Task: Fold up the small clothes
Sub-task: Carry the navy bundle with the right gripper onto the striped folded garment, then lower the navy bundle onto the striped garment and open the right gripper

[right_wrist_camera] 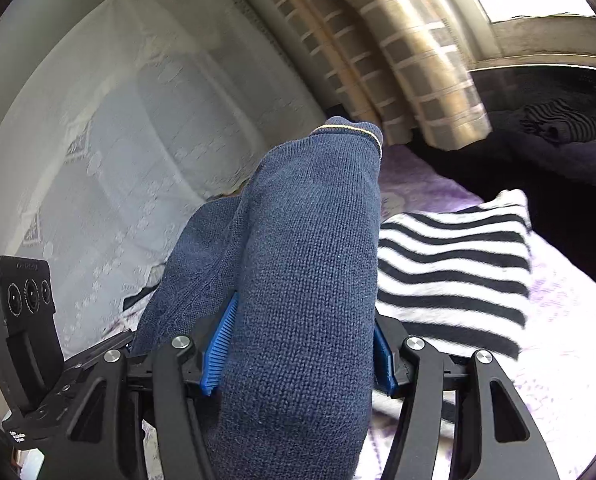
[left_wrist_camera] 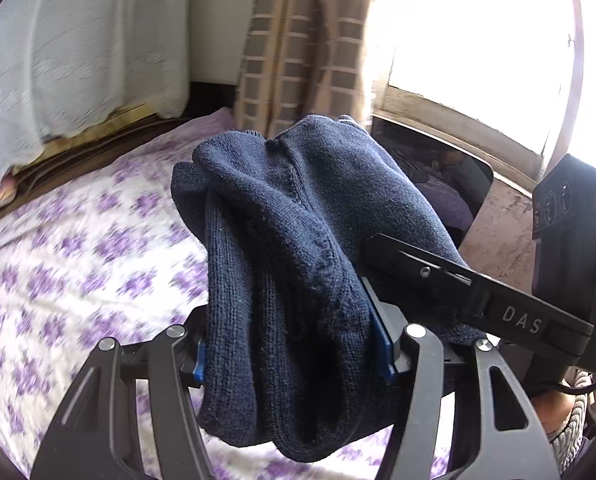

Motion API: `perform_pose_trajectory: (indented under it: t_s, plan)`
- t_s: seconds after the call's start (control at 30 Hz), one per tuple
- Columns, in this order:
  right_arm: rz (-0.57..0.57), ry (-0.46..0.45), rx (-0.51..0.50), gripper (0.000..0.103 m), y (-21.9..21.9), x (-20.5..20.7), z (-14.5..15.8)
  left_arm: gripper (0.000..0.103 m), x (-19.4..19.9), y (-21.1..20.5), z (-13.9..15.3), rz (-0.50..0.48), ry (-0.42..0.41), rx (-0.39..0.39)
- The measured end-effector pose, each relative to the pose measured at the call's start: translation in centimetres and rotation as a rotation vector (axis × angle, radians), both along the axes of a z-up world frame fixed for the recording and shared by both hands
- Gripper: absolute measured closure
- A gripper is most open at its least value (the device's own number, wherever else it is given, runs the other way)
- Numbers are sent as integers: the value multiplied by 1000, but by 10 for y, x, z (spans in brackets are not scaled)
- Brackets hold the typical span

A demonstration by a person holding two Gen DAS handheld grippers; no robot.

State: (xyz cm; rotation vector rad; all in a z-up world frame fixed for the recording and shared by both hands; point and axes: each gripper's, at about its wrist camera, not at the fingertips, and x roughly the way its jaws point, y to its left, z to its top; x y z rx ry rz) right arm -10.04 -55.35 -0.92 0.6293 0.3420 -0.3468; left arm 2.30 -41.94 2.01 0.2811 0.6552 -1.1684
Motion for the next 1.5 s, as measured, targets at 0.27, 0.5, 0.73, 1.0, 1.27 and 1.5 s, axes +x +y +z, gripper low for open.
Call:
perform_pose_trajectory:
  t_s: [0.27,0.5,0.73,1.0,1.27,1.5]
  plan:
    - [-82,-27,29,44,-46,-18,-6,45,-16,-52,2,-55,-41,1]
    - [-112,-12,64,44,-70,-17,-26,45,-11,-83,-15,-65,-33,26]
    - [-135,13,98,44,-81,-11,-49,45,-2,-101,-38,-66,-27,59]
    - [-163,65,84,43,-80,0,-75,35,1,-109,-69,-42,-125,100]
    - [-185,74,68,31,-79,0,-86,23,16,-104,-80,-15,-81,75]
    - [-194,59,58,31,-76,-5,-84,22,11,-96,-74,0,-80,64]
